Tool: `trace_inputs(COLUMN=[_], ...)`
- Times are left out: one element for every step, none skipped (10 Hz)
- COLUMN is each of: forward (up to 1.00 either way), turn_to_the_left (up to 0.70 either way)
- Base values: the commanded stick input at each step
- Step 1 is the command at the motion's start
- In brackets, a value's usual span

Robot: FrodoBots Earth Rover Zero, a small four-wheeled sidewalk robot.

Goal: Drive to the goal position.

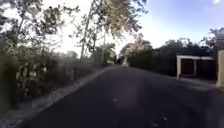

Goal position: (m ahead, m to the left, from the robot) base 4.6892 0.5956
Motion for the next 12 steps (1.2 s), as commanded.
trace_inputs(forward=[1.00,1.00,1.00,1.00,1.00,1.00,1.00,1.00,1.00,1.00,1.00,1.00], turn_to_the_left=[0.00,0.00,0.00,0.00,0.00,0.00,0.00,0.00,0.00,0.00,0.00,0.00])
